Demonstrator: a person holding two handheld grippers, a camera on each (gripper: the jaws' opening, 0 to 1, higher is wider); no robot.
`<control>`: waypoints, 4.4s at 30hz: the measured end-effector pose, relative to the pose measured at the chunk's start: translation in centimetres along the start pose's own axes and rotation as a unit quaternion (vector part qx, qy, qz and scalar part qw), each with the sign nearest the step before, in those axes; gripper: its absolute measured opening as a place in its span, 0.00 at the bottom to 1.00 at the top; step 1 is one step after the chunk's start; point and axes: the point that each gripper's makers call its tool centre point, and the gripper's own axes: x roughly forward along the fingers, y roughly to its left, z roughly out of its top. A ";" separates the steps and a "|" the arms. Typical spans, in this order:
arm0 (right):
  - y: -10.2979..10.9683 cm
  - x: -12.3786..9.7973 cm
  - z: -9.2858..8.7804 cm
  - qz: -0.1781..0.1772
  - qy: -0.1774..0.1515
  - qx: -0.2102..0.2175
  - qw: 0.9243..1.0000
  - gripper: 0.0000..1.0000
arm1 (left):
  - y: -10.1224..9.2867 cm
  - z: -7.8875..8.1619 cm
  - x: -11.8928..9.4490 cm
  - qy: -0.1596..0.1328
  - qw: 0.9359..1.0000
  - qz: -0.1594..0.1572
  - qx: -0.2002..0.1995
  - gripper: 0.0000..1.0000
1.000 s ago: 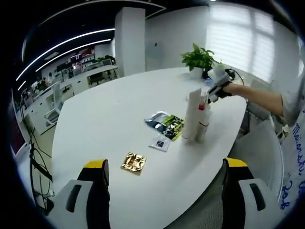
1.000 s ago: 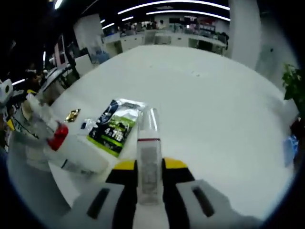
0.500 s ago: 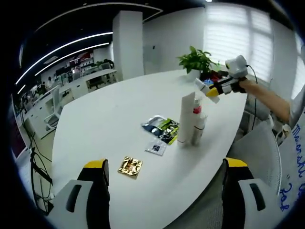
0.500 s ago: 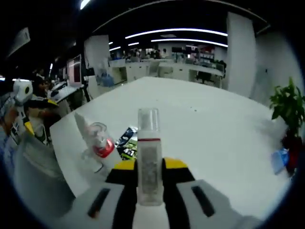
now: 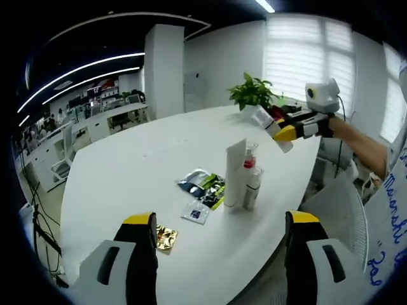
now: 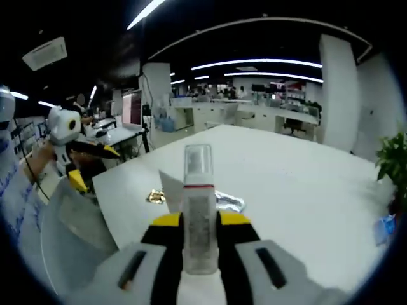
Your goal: Arrange the skincare products in the storage area until every visible bottle or jar stands upright without overlapping.
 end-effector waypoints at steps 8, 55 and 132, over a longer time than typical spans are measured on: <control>4.4 1.7 0.0 0.059 -0.005 0.004 0.998 0.19 | -1.9 0.9 1.0 -0.027 0.998 -0.051 -0.029 0.50; 12.8 5.1 -2.7 0.151 0.034 -0.046 0.987 0.28 | -5.0 4.0 5.7 -0.079 0.970 -0.187 -0.137 0.21; 10.9 6.9 -3.1 -0.014 0.053 -0.125 0.991 0.22 | -3.9 3.4 6.1 -0.146 0.977 -0.022 -0.156 0.21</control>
